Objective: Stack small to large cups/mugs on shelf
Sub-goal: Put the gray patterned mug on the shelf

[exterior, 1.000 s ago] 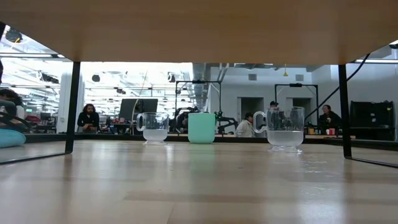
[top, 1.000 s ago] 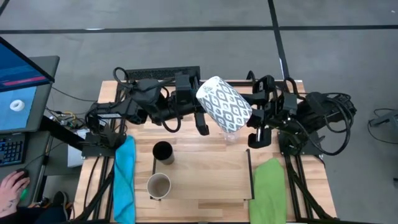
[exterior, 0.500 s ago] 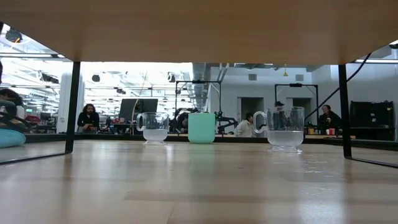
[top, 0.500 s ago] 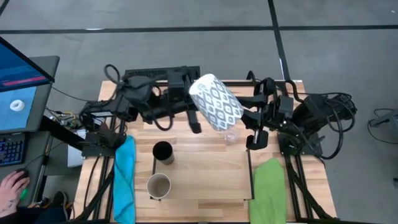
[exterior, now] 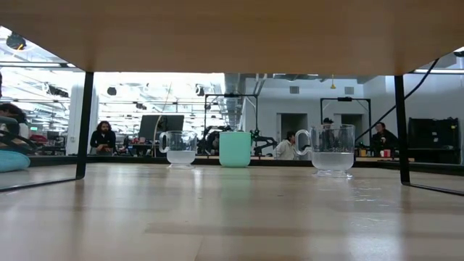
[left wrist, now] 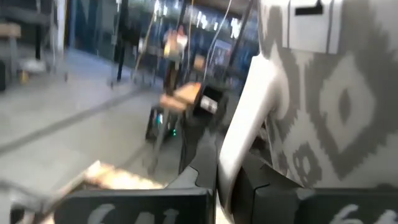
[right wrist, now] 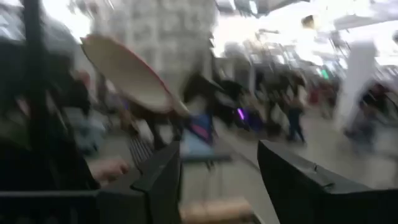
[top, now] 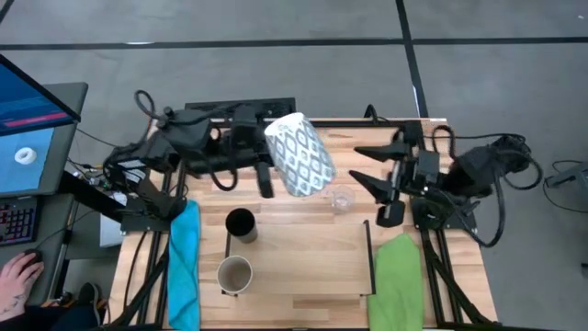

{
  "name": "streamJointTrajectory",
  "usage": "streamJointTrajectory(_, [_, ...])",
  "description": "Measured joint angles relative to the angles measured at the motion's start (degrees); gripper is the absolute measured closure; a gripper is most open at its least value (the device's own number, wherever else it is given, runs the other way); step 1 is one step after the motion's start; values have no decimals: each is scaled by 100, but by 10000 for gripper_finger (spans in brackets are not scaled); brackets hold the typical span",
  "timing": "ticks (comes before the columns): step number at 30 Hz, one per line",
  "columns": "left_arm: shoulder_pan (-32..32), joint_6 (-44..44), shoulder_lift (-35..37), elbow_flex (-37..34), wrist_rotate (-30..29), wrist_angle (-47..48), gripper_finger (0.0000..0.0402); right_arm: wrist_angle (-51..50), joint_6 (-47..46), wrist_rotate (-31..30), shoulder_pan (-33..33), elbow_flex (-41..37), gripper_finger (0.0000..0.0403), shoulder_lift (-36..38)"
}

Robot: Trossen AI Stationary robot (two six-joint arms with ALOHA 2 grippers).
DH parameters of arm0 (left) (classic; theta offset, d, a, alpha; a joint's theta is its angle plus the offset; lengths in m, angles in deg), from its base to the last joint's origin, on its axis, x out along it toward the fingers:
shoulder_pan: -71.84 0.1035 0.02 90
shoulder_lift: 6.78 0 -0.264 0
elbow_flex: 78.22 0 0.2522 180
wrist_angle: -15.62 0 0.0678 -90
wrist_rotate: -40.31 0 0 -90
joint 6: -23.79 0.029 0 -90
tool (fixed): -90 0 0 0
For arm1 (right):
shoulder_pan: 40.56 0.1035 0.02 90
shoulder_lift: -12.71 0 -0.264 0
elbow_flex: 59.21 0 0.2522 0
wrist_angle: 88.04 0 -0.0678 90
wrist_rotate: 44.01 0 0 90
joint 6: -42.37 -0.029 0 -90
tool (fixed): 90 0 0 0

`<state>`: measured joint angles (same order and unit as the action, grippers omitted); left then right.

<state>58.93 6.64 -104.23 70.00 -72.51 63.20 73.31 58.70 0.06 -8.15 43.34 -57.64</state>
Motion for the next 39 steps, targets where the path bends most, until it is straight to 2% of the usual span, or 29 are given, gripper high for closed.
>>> streamJointTrajectory(3, [-130, -604, 71, 0, 50, 644, 401, -1034, -537, -729, 329, 0, 172, 198])
streamJointTrajectory(5, [-181, -1157, 85, 0, 376, 1139, 401, -1667, -1001, -994, 473, 0, 177, 285])
streamJointTrajectory(8, [-283, -1967, 88, 0, 831, 1816, 401, -2485, -1760, -1025, 596, 0, 184, 374])
streamJointTrajectory(12, [-463, -2737, -3, -2, 1160, 2636, 401, -3401, -2465, -963, 613, 0, 186, 336])
streamJointTrajectory(17, [-595, -3626, -113, -85, 2118, 3409, 401, -4221, -2659, -816, 597, -4, 182, 42])
streamJointTrajectory(27, [-663, -4690, -625, -85, 3679, 3987, 397, -4440, -2856, -248, 570, -4, 187, -433])
streamJointTrajectory(32, [-466, -4856, -809, -85, 4334, 4174, 400, -4308, -1960, -27, 731, -4, 187, -646])
streamJointTrajectory(36, [-176, -5250, -861, -85, 4376, 4166, 397, -4018, -1036, -46, 1026, -4, 187, -690])
streamJointTrajectory(39, [68, -5372, -861, -85, 4053, 4040, 399, -3847, -1209, -279, 1071, -4, 191, -692])
